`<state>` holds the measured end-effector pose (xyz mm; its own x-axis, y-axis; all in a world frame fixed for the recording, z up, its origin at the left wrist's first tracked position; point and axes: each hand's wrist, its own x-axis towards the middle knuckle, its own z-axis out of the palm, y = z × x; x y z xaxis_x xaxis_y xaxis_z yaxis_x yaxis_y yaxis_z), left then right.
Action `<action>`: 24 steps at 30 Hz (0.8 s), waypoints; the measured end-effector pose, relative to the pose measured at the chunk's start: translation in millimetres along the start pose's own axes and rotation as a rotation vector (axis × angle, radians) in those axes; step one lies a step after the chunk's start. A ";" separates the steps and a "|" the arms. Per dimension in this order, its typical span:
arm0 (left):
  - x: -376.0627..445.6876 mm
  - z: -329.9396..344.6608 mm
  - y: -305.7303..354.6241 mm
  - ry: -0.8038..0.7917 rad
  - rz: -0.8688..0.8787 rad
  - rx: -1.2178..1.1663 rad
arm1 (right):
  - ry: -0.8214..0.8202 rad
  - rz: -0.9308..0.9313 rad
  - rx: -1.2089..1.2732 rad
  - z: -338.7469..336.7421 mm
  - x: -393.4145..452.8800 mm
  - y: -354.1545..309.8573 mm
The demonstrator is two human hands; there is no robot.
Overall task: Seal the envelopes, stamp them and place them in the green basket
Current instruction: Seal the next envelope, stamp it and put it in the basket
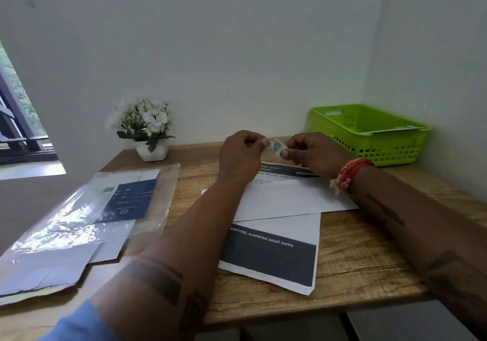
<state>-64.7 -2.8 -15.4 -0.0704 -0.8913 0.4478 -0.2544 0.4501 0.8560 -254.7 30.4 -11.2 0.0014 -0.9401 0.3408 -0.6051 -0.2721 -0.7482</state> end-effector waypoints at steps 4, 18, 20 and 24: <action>-3.2 2.5 0.3 -0.016 -0.068 -0.096 | 0.135 0.076 -0.448 -3.1 6.2 2.3; -6.1 2.7 2.1 -0.074 -0.058 -0.046 | 0.141 0.134 0.131 -3.3 -6.3 -19.8; -5.8 3.1 2.4 -0.072 -0.041 -0.027 | 0.061 0.091 0.182 -4.0 -11.1 -21.2; -5.8 2.2 5.6 -0.159 0.032 0.075 | 0.004 0.069 0.136 -2.5 -9.3 -18.5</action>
<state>-67.9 4.8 -13.8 -0.2293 -0.8767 0.4229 -0.3207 0.4783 0.8175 -245.5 44.6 0.9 -0.0396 -0.9568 0.2881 -0.4903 -0.2326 -0.8399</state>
